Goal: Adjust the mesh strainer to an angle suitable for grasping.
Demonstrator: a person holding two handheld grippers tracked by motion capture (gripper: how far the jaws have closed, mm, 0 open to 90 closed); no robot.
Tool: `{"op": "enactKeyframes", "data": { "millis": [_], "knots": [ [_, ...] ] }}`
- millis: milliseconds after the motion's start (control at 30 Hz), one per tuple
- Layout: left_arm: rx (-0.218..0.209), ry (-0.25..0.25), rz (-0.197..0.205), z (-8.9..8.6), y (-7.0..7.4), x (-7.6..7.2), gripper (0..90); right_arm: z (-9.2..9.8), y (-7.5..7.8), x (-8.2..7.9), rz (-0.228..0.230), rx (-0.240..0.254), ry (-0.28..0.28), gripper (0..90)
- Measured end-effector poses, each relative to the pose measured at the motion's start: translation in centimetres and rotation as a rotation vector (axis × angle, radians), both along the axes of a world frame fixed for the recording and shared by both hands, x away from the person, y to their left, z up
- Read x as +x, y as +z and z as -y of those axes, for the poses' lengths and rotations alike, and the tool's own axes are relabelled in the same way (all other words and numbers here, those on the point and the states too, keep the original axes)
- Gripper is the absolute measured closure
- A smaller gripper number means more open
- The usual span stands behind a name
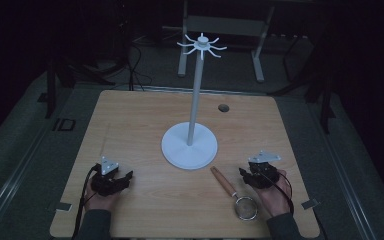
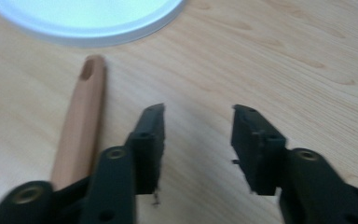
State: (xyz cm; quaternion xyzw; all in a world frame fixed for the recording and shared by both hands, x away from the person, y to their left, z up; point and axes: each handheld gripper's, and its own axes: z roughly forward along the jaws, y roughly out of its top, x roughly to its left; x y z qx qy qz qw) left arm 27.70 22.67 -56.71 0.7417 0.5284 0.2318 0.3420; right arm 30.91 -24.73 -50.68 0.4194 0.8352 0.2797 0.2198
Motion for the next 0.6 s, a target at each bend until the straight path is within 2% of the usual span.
{"op": "enactKeyframes", "data": {
  "millis": [167,367,400,600],
  "knots": [
    [0.001,-0.001,0.003,0.0,0.0,0.0,39.3,-1.1,0.9,-0.7,-0.012,-0.057,0.056,59.9],
    [0.001,0.000,0.003,0.0,0.0,0.0,39.3,-1.9,1.5,-1.1,-0.032,-0.056,0.068,60.2],
    [0.002,0.000,0.003,0.0,0.0,0.0,39.3,-2.2,1.6,-1.2,-0.057,-0.054,0.076,60.3],
    [0.002,0.000,0.004,0.0,0.0,0.0,39.3,-3.0,1.8,-1.5,-0.110,-0.052,0.092,60.0]
  ]
}}
